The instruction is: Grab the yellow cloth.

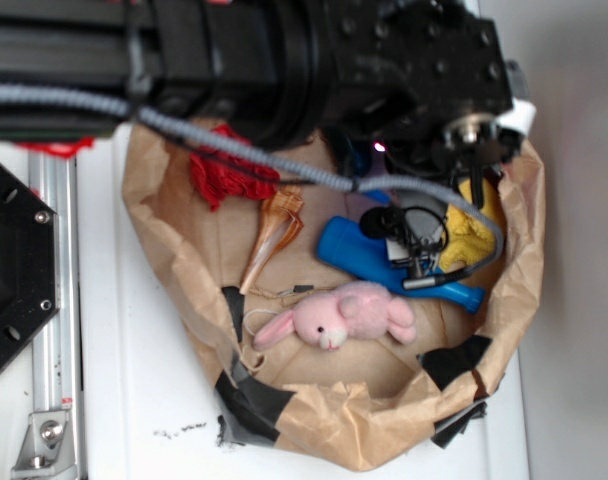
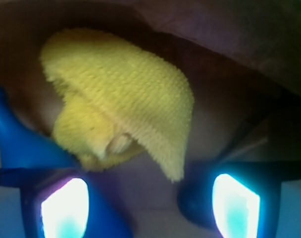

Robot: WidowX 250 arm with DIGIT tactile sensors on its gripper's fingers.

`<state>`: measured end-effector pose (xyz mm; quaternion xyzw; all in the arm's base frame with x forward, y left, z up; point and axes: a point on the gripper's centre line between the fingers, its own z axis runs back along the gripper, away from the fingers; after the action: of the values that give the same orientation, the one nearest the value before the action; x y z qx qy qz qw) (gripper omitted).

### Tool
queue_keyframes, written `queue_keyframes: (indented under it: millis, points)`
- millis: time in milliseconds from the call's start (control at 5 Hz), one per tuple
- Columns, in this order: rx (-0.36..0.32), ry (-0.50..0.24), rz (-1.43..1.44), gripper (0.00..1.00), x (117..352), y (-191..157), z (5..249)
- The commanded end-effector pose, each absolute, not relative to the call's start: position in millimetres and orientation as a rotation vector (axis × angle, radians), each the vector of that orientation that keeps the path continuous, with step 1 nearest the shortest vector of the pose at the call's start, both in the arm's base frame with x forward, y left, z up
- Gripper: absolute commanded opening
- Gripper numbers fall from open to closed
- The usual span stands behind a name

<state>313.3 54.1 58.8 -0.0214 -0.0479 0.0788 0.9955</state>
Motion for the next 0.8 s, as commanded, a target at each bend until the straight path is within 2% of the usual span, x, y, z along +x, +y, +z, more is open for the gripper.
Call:
queue_keyframes:
  millis: [0, 200, 400, 600]
  points:
    - [-0.027, -0.338, 0.041, 0.0, 338.7, 57.7, 46.0]
    - [0.001, -0.297, 0.033, 0.0, 343.9, 48.5, 37.6]
    - [0.054, -0.201, 0.011, 0.0, 348.0, 39.4, 16.3]
    - [0.01, -0.15, 0.045, 0.0, 339.3, 29.9, 27.7]
